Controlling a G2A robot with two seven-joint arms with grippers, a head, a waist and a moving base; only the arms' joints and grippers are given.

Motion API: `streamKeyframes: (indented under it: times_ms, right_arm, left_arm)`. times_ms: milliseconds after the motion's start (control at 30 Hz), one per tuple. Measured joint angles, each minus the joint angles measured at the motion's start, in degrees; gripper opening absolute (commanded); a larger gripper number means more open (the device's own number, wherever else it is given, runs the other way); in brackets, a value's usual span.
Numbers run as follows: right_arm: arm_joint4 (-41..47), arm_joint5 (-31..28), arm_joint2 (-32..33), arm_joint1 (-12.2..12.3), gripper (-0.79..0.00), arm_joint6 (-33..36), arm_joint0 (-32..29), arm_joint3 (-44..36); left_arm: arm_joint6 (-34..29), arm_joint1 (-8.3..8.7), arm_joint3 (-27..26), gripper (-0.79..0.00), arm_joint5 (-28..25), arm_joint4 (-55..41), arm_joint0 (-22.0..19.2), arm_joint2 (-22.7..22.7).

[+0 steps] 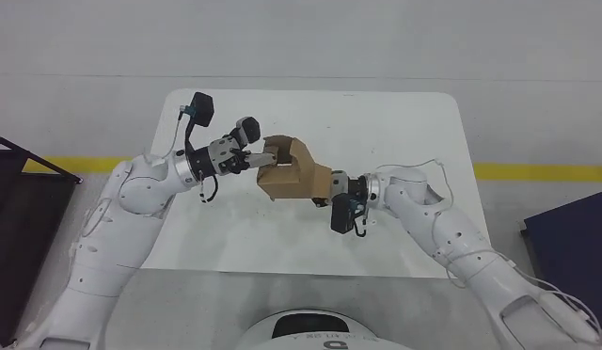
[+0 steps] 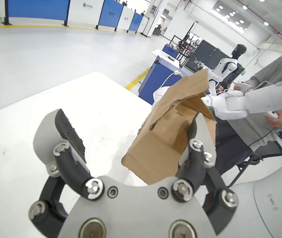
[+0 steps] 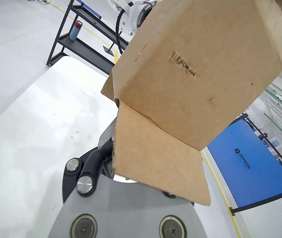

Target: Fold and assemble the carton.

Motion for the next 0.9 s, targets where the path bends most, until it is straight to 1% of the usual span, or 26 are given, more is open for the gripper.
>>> streamKeyframes:
  times_ms: [133, 167, 200, 233, 300, 333, 367, 433, 500, 567, 633, 667, 733, 900]
  right_arm:
    - [0.0, 0.2, 0.1, 0.1, -0.785, 0.2, 0.1, -0.3]
    - [0.0, 0.2, 0.1, 0.1, -0.785, 0.3, 0.0, -0.4]
    - [-0.1, 0.3, 0.1, 0.1, -0.785, 0.4, 0.0, -0.5]
    - [-0.1, 0.3, 0.1, 0.2, -0.785, 0.6, 0.0, -0.5]
    - [0.0, 0.5, 0.2, 0.2, -0.785, 0.8, -0.1, -0.7]
    - [0.0, 0.5, 0.2, 0.2, -0.785, 1.0, -0.1, -0.8]
    - [0.0, 0.5, 0.3, 0.3, -0.785, 1.3, -0.2, -0.9]
    - [0.1, 0.4, 0.4, 0.3, -0.785, 1.6, -0.2, -1.0]
    - [0.2, 0.3, 0.5, 0.4, -0.785, 2.0, -0.2, -1.0]
    - [0.2, 0.2, 0.5, 0.4, -0.785, 2.4, -0.2, -1.1]
    - [0.0, 0.0, 0.5, 0.5, -0.785, 3.1, -0.2, -1.2]
    - [0.0, 0.0, 0.5, 0.5, -0.785, 3.4, -0.2, -1.3]
    - [0.1, 0.0, 0.5, 0.5, -0.785, 3.7, -0.2, -1.4]
    - [0.1, 0.2, 0.5, 0.5, -0.785, 4.4, -0.2, -1.6]
  left_arm:
    - [-4.0, 0.22, 0.2, 0.000, 2.9, -4.4, -0.2, 0.7]
    - [-4.8, 0.26, 0.2, -0.037, 3.3, -5.5, -0.3, 0.7]
    - [-5.8, 0.33, 0.3, -0.129, 3.7, -6.5, -0.5, 0.8]
    - [-6.4, 0.37, 0.3, -0.200, 3.8, -7.2, -0.6, 0.9]
    - [-7.3, 0.42, 0.3, -0.437, 3.9, -9.3, -0.6, 1.1]
    - [-7.8, 0.44, 0.3, -0.511, 4.0, -10.4, -0.7, 1.2]
    - [-8.5, 0.50, 0.1, -0.566, 4.0, -11.7, -0.8, 1.2]
    - [-10.0, 0.62, -0.1, -0.640, 4.1, -13.1, -1.0, 1.2]
    - [-12.6, 0.81, -0.5, -0.637, 4.3, -14.6, -1.1, 1.4]
    - [-15.3, 1.06, -0.8, -0.702, 4.4, -15.3, -1.5, 1.4]
    - [-17.5, 1.30, -1.2, -0.711, 4.5, -16.1, -1.7, 1.1]
    - [-18.2, 1.40, -1.4, -0.748, 4.6, -16.2, -1.8, 0.9]
    - [-19.1, 1.60, -1.8, -0.785, 5.0, -16.6, -1.8, 0.4]
    - [-20.4, 2.02, -2.9, -0.785, 6.1, -17.1, -1.3, -0.4]
